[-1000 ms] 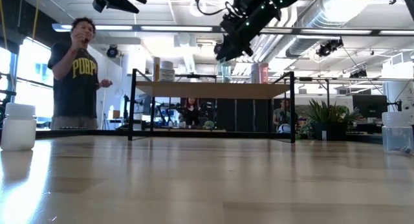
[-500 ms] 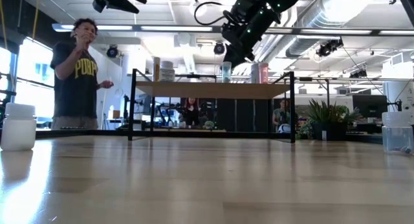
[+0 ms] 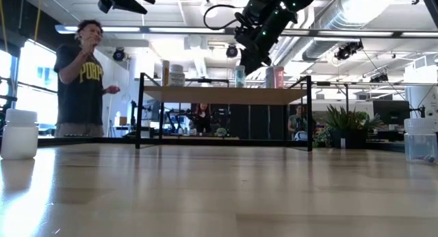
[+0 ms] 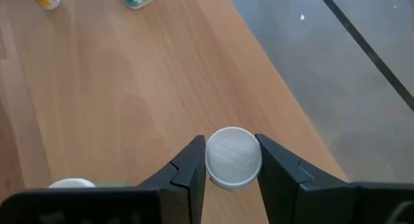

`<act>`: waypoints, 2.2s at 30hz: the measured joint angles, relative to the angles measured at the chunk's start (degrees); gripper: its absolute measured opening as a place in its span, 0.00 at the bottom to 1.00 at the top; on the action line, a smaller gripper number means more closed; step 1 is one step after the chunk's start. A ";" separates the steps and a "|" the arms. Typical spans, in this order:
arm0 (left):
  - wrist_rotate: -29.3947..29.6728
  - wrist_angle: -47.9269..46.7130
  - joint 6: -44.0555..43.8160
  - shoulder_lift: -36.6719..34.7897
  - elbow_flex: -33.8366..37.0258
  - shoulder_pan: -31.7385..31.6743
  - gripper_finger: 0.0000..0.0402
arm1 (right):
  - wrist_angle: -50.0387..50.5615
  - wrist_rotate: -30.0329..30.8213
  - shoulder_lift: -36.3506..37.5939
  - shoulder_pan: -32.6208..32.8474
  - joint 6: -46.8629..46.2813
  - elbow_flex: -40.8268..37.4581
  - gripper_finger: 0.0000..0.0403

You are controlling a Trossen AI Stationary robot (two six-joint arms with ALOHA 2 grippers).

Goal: Pick and place medicine bottles onto shelf by color
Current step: Put the blue pill bottle on the shelf, then put the white pill bottle on the shelf

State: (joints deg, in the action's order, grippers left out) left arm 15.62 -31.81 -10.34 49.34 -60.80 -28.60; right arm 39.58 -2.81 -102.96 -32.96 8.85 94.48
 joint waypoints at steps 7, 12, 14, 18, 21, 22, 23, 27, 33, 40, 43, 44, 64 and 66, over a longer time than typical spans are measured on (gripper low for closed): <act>-0.01 0.00 -1.29 0.00 0.00 0.00 0.57 | 1.28 0.07 0.00 0.03 -0.01 0.00 0.25; -0.01 0.00 -1.45 0.00 0.00 0.00 0.57 | 2.54 0.06 0.01 0.02 -1.41 0.00 0.26; -0.01 0.00 -1.45 0.00 0.00 0.00 0.57 | 2.82 0.07 0.02 0.03 -1.52 0.00 0.26; -0.01 0.00 -1.45 0.00 0.00 0.00 0.57 | 2.84 0.07 0.04 0.03 -1.42 -0.02 0.26; -0.01 0.00 -1.45 0.00 0.00 0.00 0.57 | 2.84 0.09 0.04 0.03 -1.31 -0.02 0.27; -0.01 0.00 -1.45 0.00 0.00 0.00 0.57 | 2.84 0.32 0.04 0.02 -1.25 -0.02 0.27; -0.01 0.00 -1.45 0.00 0.00 0.00 0.57 | 2.84 0.85 0.04 0.03 -1.14 -0.02 0.27; -0.01 0.00 -1.45 0.00 0.00 0.00 0.57 | 2.84 1.32 0.04 0.03 -1.08 -0.02 0.30; -0.01 -0.01 -1.45 0.00 0.00 0.00 0.57 | 2.64 1.32 0.05 0.02 -1.07 -0.04 0.36; -0.01 -0.04 0.51 0.00 0.00 0.00 0.57 | 2.65 1.32 0.53 0.01 -1.33 -0.04 0.39; -0.03 -0.45 0.54 0.00 0.00 0.02 0.57 | 2.53 1.32 1.37 0.03 -2.49 -0.04 0.39; -0.03 -0.79 0.53 0.00 0.00 0.02 0.57 | 2.49 1.34 1.76 0.01 -2.63 -0.04 0.39; -14.00 -17.86 -8.56 0.00 0.00 0.62 0.65 | 3.29 4.16 10.88 5.69 -17.99 -0.04 0.39; -14.32 -21.76 -8.12 0.00 0.00 1.69 0.65 | 3.64 4.15 11.62 6.36 -20.81 -0.03 0.39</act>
State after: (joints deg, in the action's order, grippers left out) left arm 1.30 -53.58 -18.47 49.34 -60.80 -26.91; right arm 43.22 1.33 -91.34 -26.60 -11.96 94.45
